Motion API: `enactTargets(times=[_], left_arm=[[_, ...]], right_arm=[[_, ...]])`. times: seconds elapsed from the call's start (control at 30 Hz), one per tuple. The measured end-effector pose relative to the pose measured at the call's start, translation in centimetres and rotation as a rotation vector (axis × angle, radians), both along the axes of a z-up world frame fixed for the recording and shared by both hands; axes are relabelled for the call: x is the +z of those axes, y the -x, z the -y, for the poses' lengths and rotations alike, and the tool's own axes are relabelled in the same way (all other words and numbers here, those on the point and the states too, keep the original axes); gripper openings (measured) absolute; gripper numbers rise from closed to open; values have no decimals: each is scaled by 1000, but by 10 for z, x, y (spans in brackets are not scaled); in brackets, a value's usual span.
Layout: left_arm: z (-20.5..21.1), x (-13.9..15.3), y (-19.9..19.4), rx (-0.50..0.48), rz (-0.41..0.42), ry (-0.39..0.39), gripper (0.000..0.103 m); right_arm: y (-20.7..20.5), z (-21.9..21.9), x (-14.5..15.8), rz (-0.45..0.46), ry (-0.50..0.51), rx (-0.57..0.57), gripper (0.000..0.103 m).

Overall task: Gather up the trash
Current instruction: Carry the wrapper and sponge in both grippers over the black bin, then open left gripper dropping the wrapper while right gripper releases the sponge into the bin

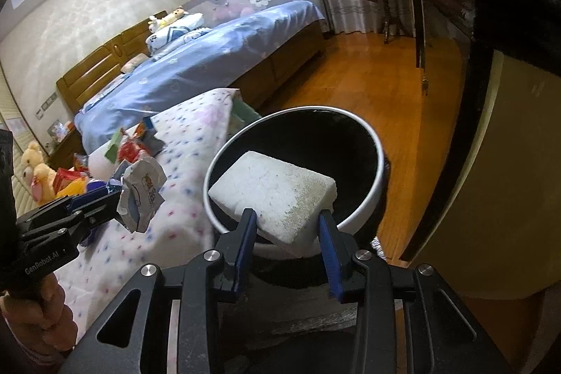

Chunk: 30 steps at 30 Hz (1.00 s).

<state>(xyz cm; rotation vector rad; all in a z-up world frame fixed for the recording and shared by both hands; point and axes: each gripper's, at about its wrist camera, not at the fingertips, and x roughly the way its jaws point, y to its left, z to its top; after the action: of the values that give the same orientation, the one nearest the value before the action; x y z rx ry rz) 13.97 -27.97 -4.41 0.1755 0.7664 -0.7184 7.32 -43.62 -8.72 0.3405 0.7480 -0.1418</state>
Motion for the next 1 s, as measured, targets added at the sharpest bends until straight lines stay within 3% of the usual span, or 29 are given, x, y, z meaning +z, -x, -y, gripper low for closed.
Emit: enactTargets(times=[0.37,0.87,0.93,1.0], left_arm=[[42,-10,-22,-20,-12,-57,33],[64,-24,-40,-27,-31,-91,35],[64,-24,-41,-25,-35,-89,45],[64,-22,-41,-17,-31,-85,63]], right_arm=[[-18,16,-3,-30,37,-32,37],[-39,30,-13,-63,40,-40,43],[-41,32,-14,-65,35,-46,46],[-42,34,-14,-64,22,-53,50]])
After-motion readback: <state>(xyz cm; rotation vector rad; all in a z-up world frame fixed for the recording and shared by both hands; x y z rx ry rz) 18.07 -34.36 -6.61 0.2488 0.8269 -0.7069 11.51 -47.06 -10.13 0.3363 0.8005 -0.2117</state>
